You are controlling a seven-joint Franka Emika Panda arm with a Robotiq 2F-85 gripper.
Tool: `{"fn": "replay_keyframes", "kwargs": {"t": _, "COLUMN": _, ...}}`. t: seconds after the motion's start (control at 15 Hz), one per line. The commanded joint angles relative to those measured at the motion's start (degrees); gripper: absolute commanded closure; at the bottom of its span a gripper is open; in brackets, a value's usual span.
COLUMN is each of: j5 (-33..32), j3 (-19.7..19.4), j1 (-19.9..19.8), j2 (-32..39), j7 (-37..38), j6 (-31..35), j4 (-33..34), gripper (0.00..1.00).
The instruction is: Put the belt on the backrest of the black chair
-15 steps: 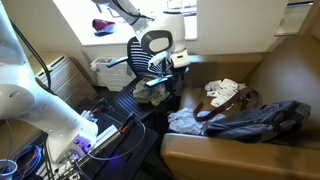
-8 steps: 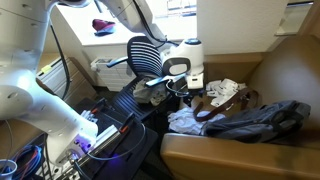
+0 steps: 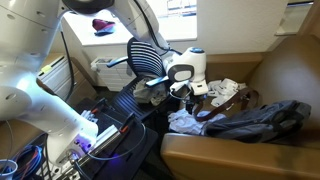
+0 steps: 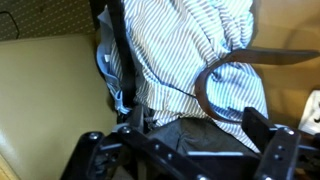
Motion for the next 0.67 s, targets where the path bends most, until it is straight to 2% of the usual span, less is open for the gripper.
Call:
{"fn": "replay_keyframes", "kwargs": {"t": 0.0, "j5": -5.0, "j3": -4.0, "j1": 2.5, "j2": 7.5, "j7": -3.0, "j6": -4.4, "j4": 7.3, "gripper": 0.00}}
{"fn": "replay_keyframes", "kwargs": {"t": 0.13, "j5": -5.5, "j3": -7.3, "j1": 6.1, "j2": 11.9, "j7": 2.9, "j6": 0.4, "j4": 9.7, "gripper": 0.00}}
{"fn": "replay_keyframes", "kwargs": {"t": 0.27, "j5": -3.7, "j3": -7.9, "j1": 7.4, "j2": 15.6, "j7": 7.7, "j6": 1.4, "j4": 13.2, "gripper": 0.00}}
{"fn": "replay_keyframes", "kwargs": {"t": 0.33, "j5": -4.3, "j3": -6.6, "j1": 5.7, "j2": 11.8, "j7": 4.0, "j6": 0.4, "j4": 9.5, "gripper": 0.00}}
{"fn": "replay_keyframes", "kwargs": {"t": 0.6, "j5": -4.3, "j3": -7.0, "j1": 6.5, "j2": 13.4, "j7": 5.2, "j6": 0.4, "j4": 10.7, "gripper": 0.00}}
